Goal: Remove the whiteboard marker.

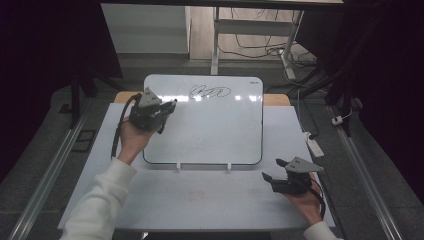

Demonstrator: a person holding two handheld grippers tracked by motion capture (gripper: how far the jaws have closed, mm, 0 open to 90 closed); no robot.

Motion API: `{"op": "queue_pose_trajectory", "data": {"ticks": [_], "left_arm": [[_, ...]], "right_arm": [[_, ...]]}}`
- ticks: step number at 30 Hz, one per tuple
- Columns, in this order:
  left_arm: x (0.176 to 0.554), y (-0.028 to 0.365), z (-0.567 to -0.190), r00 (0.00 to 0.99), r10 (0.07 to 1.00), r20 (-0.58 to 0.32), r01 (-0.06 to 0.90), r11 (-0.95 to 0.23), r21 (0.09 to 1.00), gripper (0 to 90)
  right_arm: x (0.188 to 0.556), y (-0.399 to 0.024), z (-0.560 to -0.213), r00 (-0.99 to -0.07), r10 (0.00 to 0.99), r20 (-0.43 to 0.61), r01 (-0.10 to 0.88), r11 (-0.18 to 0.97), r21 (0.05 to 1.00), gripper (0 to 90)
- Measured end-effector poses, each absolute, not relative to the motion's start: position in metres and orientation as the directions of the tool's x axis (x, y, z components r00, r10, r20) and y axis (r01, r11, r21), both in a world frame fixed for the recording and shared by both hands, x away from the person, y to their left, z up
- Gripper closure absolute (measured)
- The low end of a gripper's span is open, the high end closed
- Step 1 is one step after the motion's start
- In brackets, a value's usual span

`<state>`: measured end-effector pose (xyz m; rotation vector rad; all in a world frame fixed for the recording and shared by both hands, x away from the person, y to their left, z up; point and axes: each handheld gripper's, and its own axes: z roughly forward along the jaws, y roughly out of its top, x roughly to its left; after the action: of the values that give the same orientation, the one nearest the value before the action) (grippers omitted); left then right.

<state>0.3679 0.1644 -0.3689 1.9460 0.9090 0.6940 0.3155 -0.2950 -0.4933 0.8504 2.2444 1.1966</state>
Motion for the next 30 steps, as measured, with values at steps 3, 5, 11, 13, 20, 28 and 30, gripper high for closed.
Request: {"op": "queue_pose_trajectory", "data": {"ticks": [3,5,11,13,20,28,30], "left_arm": [[0.35,0.163,-0.377,0.622,0.777,0.096,0.309,-0.357,0.882,81.7],[0.34,0.161,-0.382,0.65,0.756,0.071,0.302,-0.343,0.889,81.7],[0.32,0.149,-0.396,0.718,0.696,0.008,0.289,-0.308,0.907,81.7],[0.316,0.142,-0.399,0.734,0.679,0.007,0.281,-0.313,0.907,81.7],[0.307,0.116,-0.411,0.791,0.612,0.0,0.261,-0.337,0.904,81.7],[0.304,0.087,-0.424,0.823,0.568,-0.005,0.255,-0.363,0.896,81.7],[0.302,0.079,-0.426,0.829,0.559,-0.001,0.248,-0.366,0.897,81.7]], "right_arm": [[0.316,-0.293,-0.492,-0.713,0.696,-0.086,0.31,0.423,0.852,25.6],[0.316,-0.289,-0.49,-0.724,0.688,-0.05,0.324,0.403,0.856,26.2],[0.314,-0.278,-0.485,-0.747,0.665,-0.027,0.32,0.395,0.861,26.6],[0.312,-0.272,-0.484,-0.754,0.657,-0.027,0.315,0.397,0.862,26.6],[0.31,-0.248,-0.478,-0.79,0.613,0.022,0.331,0.396,0.857,27.7],[0.305,-0.195,-0.47,-0.836,0.537,0.111,0.356,0.378,0.855,29.4],[0.304,-0.188,-0.47,-0.84,0.529,0.123,0.361,0.374,0.854,29.5]]}}
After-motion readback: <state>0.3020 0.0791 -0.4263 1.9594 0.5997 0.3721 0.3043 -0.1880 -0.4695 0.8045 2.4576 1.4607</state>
